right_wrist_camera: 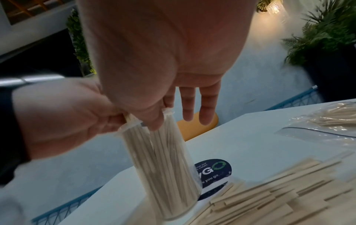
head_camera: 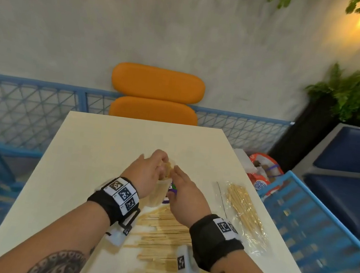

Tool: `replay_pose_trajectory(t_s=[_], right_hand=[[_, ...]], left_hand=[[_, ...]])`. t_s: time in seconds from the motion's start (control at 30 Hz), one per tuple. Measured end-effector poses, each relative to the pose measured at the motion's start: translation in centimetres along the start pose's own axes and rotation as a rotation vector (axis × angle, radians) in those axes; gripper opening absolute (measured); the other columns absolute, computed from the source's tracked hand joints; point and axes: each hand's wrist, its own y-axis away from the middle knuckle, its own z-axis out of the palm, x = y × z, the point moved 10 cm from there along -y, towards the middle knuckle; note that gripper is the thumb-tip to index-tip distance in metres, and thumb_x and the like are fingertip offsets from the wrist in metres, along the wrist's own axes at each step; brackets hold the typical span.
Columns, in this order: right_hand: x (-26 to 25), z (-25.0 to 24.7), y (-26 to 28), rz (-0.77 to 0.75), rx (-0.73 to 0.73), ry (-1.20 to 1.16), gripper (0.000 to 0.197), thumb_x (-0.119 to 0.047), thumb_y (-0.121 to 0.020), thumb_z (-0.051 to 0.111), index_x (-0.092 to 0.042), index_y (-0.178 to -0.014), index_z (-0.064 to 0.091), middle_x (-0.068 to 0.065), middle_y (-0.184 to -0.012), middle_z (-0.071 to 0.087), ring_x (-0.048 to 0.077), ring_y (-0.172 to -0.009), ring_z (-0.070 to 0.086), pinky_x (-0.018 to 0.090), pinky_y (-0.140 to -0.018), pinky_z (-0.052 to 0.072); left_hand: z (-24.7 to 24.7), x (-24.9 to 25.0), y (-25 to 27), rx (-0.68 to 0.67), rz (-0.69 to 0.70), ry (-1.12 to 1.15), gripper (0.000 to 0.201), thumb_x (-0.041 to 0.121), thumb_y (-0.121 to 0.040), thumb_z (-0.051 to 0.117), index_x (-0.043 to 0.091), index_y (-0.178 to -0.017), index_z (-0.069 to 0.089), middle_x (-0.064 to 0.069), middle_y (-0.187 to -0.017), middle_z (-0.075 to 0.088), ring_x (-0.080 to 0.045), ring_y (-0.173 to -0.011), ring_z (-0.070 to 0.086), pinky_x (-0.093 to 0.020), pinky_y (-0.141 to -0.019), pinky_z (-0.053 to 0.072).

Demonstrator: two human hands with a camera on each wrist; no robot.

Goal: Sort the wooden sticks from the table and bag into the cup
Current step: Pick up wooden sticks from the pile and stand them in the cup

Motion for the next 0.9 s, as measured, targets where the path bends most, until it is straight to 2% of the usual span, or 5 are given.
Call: replay_pose_trajectory(t_s=[0.07,0.13,0.37,0.6,0.9], right_hand=[[0.0,0.0,0.1,-0.009,-0.007,0.007,0.061,-0.019,-0.101,0.048,-0.028,-0.157,0.025,-0.013,-0.166,0.013,0.016,-0.141,0.036,0.027,-0.111,0.036],[0.1,0.0,0.0,-0.014,-0.003,0.003,0.06,-0.016,-0.102,0.046,-0.026,-0.157,0.025,-0.013,-0.165,0.014,0.016,-0.142,0.034,0.025,-0.112,0.033],[0.7,0.4,0.0,0.015,0.034,-0.177,0.063,-0.008,-0.099,0.044,-0.031,-0.156,0.029,-0.015,-0.163,0.019,0.005,-0.142,0.034,0.006,-0.101,0.023],[0.7,0.6,-0.1,0.009,0.012,-0.095,0.067,-0.008,-0.097,0.039,-0.03,-0.158,0.023,-0.015,-0.165,0.014,0.015,-0.141,0.036,0.026,-0.111,0.037],[0.6,0.7,-0.2,-0.018,0.029,0.01,0.062,-0.018,-0.1,0.044,-0.026,-0.158,0.024,-0.013,-0.166,0.012,0.017,-0.145,0.026,0.029,-0.112,0.036]], left_hand=[[1.2,-1.5,0.3,-0.018,-0.026,-0.107,0.023,0.019,-0.104,0.031,0.03,-0.102,0.052,0.019,-0.104,0.064,-0.003,-0.127,0.049,-0.051,-0.122,-0.004],[1.7,-2.5,0.5,-0.023,-0.039,-0.153,0.029,0.026,-0.105,0.031,0.03,-0.104,0.06,0.023,-0.12,0.06,0.001,-0.147,0.021,-0.048,-0.119,-0.017],[2.1,0.3,0.5,-0.106,0.079,-0.313,0.044,0.036,-0.106,0.023,0.037,-0.147,0.039,0.024,-0.155,0.035,0.0,-0.151,0.009,-0.054,-0.117,-0.021],[2.1,-0.5,0.7,-0.175,0.06,-0.514,0.048,0.05,-0.104,0.017,0.044,-0.144,0.042,0.026,-0.15,0.042,-0.009,-0.153,0.001,-0.063,-0.112,-0.023],[0.3,-1.3,1.1,-0.076,0.084,-0.168,0.025,0.036,-0.104,0.043,0.026,-0.103,0.066,0.011,-0.147,0.051,0.001,-0.147,0.011,-0.021,-0.119,0.0]])
